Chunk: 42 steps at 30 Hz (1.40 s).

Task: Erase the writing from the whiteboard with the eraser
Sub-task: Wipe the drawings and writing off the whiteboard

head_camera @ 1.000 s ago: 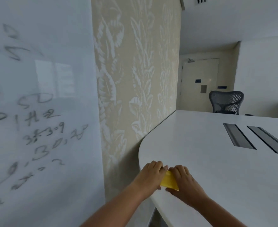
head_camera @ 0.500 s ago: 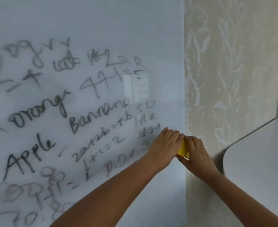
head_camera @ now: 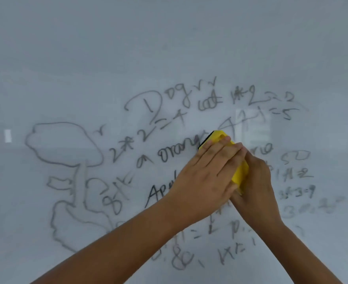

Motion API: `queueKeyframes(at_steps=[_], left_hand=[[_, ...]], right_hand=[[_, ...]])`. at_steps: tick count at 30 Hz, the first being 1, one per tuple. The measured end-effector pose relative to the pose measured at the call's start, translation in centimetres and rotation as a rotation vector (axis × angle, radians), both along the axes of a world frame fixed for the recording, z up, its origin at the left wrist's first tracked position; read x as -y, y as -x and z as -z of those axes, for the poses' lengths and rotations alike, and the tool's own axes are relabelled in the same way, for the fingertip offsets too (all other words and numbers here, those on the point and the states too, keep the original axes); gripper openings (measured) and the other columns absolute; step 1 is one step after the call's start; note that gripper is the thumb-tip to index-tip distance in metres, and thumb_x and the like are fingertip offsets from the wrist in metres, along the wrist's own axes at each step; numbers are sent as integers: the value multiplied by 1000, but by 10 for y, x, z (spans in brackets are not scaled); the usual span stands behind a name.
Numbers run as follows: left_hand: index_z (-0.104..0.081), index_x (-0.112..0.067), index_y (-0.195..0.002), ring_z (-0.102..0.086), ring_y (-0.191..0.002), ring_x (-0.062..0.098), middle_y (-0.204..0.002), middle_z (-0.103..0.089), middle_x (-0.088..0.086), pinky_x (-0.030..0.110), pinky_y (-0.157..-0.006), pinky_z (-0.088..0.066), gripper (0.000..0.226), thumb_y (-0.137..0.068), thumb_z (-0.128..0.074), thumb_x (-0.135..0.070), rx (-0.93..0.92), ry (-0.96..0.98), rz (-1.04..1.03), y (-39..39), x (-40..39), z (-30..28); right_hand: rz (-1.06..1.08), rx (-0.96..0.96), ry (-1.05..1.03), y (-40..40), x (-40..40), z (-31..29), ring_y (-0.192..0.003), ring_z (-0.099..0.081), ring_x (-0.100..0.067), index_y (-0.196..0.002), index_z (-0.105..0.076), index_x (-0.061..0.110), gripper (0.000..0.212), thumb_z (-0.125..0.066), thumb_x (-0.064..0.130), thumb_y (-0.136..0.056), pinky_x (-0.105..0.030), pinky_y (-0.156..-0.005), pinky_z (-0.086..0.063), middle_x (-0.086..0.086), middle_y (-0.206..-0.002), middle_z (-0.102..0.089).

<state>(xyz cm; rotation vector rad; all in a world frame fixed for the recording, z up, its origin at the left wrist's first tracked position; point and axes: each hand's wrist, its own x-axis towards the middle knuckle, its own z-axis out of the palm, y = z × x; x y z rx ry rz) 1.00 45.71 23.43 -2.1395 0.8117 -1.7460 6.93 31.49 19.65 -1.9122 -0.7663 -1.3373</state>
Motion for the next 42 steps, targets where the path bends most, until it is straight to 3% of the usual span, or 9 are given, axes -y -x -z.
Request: queueKeyframes(at_steps=[5,9,15,19,25,31,35,38,42], left_hand=[[-43,0,-138,-39,-135,30,-141,-50,16,44,-114,-23,52,-94,-43,-27,83,105,-70,45,-87,-39],[-40,-1,-142,-29,-140,30,-146,-43,16,36,-118,-8,48,-100,-37,-23,162,312,-161,67,-166,-83],[-42,-15,-144,-26,-144,28,-150,-41,4,41,-118,-8,45,-104,-31,-32,181,507,-290,81,-246,-105],[-40,-14,-145,-26,-144,30,-151,-41,7,45,-117,-12,48,-102,-28,-33,77,575,-296,78,-296,-110],[-28,-14,-150,-17,-146,32,-157,-26,6,52,-115,-13,51,-101,-27,-27,84,484,-373,56,-330,-91],[-28,-16,-150,-19,-146,29,-157,-28,4,48,-116,-11,53,-100,-21,-32,158,454,-369,46,-339,-88],[-28,-15,-150,-19,-146,30,-157,-27,6,48,-117,-10,53,-100,-20,-32,167,437,-367,47,-341,-87],[-27,-14,-150,-18,-146,30,-157,-27,6,48,-117,-9,54,-100,-20,-31,163,437,-365,47,-339,-87],[-27,-15,-151,-18,-146,29,-157,-26,6,48,-117,-9,54,-100,-20,-31,174,439,-369,45,-338,-86]], right_hand=[[-30,129,13,21,-51,-17,-103,-36,-19,-143,-16,30,71,-47,46,-81,-36,-72,-40,-17,-119,-45],[33,167,55,23,-71,-27,-101,-34,-24,-143,-14,35,70,-46,44,-82,-37,-72,-40,-22,-121,-43],[150,96,-284,10,-93,-67,-110,-37,-39,-143,-16,32,68,-49,42,-84,-49,-72,-45,-27,-126,-38],[229,76,-295,12,-125,-88,-108,-39,-43,-145,-19,27,65,-47,47,-90,-53,-77,-44,-29,-127,-39],[281,222,-6,33,-171,-66,-90,-48,-40,-142,-28,24,60,-48,47,-90,-46,-66,-44,-26,-119,-49],[309,124,-250,28,-165,-108,-104,-41,-41,-142,-27,29,59,-49,45,-89,-52,-75,-44,-24,-128,-41],[273,228,-70,49,-217,-79,-90,-49,-39,-139,-36,26,57,-55,41,-87,-45,-66,-44,-24,-118,-50],[246,197,1,49,-210,-51,-86,-49,-37,-137,-38,28,58,-58,42,-85,-45,-63,-46,-22,-115,-52],[246,122,-249,39,-192,-79,-99,-43,-39,-140,-31,32,60,-54,43,-86,-51,-70,-46,-24,-124,-44]])
